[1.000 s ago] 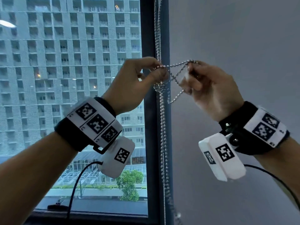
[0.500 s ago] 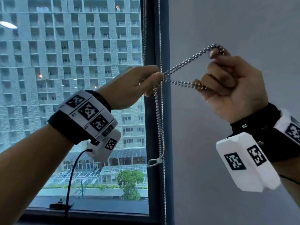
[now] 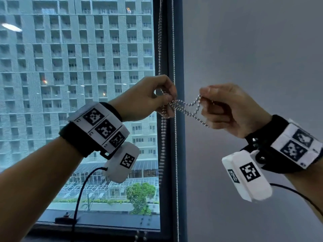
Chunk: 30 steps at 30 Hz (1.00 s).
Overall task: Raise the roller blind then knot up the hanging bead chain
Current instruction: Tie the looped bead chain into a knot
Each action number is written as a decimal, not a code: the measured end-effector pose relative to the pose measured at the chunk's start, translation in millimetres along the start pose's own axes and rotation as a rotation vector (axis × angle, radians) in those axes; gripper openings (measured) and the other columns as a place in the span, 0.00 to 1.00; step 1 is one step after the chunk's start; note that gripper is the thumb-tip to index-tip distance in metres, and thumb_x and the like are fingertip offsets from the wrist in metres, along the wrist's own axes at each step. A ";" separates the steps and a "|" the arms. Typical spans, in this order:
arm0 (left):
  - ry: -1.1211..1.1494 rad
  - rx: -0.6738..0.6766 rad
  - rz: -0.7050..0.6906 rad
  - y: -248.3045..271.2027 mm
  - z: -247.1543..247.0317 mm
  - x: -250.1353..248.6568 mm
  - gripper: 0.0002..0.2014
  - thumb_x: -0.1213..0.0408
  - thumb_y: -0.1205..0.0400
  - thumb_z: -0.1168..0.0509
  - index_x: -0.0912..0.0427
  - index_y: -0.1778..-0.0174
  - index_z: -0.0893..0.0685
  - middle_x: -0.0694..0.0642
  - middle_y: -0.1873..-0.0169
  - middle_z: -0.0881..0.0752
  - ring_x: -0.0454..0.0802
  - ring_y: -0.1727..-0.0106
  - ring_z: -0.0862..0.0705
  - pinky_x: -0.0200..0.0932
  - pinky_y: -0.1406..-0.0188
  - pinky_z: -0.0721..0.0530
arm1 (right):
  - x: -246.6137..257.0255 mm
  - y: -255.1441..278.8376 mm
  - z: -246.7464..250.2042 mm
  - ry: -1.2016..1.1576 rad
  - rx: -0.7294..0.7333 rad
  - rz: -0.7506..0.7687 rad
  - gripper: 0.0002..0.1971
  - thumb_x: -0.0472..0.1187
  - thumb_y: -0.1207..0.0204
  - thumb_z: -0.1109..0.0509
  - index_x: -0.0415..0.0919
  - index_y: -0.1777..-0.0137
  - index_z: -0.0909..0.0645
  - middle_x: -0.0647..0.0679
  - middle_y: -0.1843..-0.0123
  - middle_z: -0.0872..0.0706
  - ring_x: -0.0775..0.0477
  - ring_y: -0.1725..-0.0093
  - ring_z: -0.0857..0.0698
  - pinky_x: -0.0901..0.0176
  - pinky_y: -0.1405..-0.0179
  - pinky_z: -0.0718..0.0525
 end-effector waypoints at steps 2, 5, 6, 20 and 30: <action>-0.039 -0.009 -0.021 2.7 -0.8 2.4 0.05 0.76 0.18 0.37 0.71 0.48 0.22 0.60 0.56 0.15 0.56 0.63 0.10 0.48 0.58 0.10 | -15.8 3.9 0.0 0.010 -0.003 -0.053 0.14 0.44 0.23 0.33 0.41 0.70 0.20 0.53 0.81 0.37 0.56 0.84 0.41 0.67 0.84 0.45; -0.053 -0.044 -0.063 3.2 -4.3 2.0 0.09 0.77 0.21 0.34 0.70 0.46 0.22 0.59 0.50 0.13 0.60 0.60 0.09 0.48 0.57 0.10 | -42.1 3.9 -3.2 0.075 0.007 -0.132 0.12 0.38 0.17 0.38 0.37 0.62 0.21 0.50 0.77 0.29 0.54 0.82 0.33 0.64 0.85 0.32; -0.054 -0.061 -0.075 3.2 -5.2 1.8 0.10 0.78 0.22 0.33 0.69 0.46 0.22 0.59 0.49 0.13 0.62 0.58 0.10 0.49 0.56 0.09 | -48.0 3.6 -4.2 0.101 0.007 -0.150 0.09 0.36 0.18 0.36 0.37 0.61 0.21 0.48 0.76 0.26 0.52 0.81 0.29 0.62 0.83 0.26; -0.141 -0.082 -0.005 3.1 -3.1 16.7 0.09 0.75 0.21 0.33 0.63 0.46 0.18 0.53 0.45 0.13 0.54 0.58 0.08 0.54 0.48 0.10 | -61.7 1.3 15.3 0.340 -0.296 -0.075 0.08 0.34 0.19 0.35 0.35 0.55 0.14 0.36 0.57 0.10 0.34 0.55 0.09 0.44 0.49 0.10; -0.224 -0.035 -0.031 8.9 -24.3 18.6 0.12 0.77 0.22 0.33 0.58 0.47 0.17 0.52 0.47 0.12 0.46 0.49 0.10 0.48 0.46 0.11 | -69.3 -20.8 -21.2 0.362 -0.141 -0.179 0.09 0.44 0.23 0.27 0.40 0.61 0.17 0.53 0.74 0.14 0.53 0.72 0.13 0.46 0.55 0.13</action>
Point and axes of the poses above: each hand's wrist, its own y-axis away from the middle knuckle, its own z-axis out of the back of the hand, x = y × z, the point moved 5 cm from there along -y, towards the middle knuckle
